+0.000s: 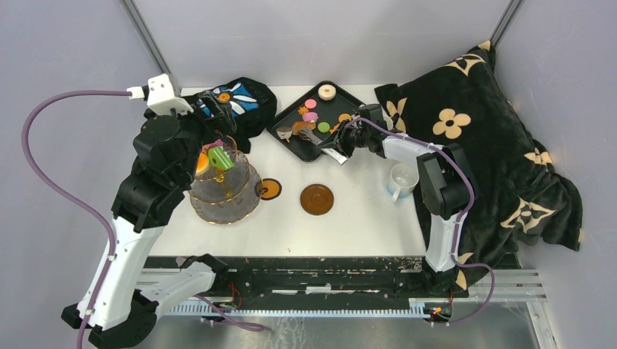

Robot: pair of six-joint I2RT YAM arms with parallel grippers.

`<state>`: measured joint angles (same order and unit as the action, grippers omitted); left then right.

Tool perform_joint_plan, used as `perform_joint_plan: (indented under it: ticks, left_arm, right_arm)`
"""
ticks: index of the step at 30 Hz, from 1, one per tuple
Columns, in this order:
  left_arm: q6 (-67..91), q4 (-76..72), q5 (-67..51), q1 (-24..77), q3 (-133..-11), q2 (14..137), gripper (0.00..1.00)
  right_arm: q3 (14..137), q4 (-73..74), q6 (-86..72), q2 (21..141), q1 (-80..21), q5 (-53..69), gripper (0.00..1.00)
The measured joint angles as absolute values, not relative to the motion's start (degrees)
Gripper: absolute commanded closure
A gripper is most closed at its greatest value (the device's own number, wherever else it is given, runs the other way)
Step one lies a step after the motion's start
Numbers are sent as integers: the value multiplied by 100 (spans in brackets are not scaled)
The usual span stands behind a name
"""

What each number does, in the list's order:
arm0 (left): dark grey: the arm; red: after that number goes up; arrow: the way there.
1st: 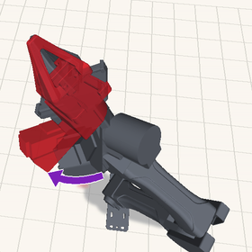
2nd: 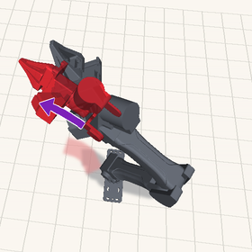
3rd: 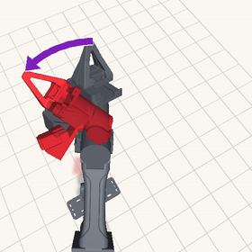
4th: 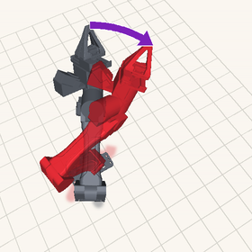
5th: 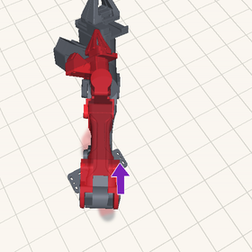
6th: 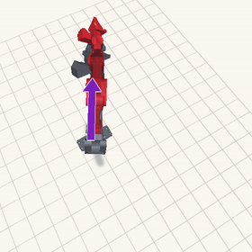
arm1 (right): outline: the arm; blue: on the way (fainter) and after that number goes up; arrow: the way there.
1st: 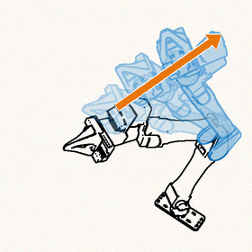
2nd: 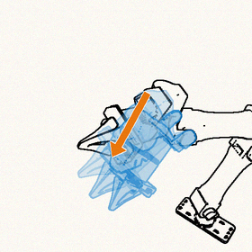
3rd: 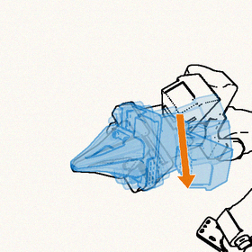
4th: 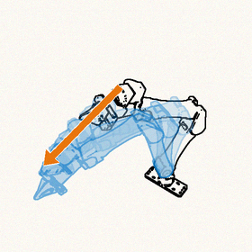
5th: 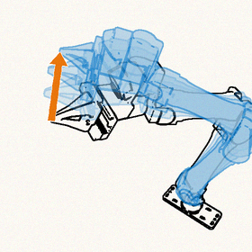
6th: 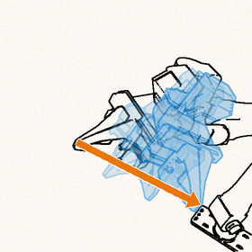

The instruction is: Serve the afternoon tea

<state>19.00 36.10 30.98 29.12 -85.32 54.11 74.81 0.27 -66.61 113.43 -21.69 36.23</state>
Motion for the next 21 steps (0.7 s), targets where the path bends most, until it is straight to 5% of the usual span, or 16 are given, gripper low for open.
perform_joint_plan:
  ticks: [6,21]
  left_arm:
    - [1900,3610,3098,2912,-8532,5411,1]
    - [1900,3612,3098,2912,-8532,5382,1]
  right_arm:
    - [7478,19,-6632,11343,-2169,3623,98]
    - [7476,1037,-5789,10401,-2167,3470,99]
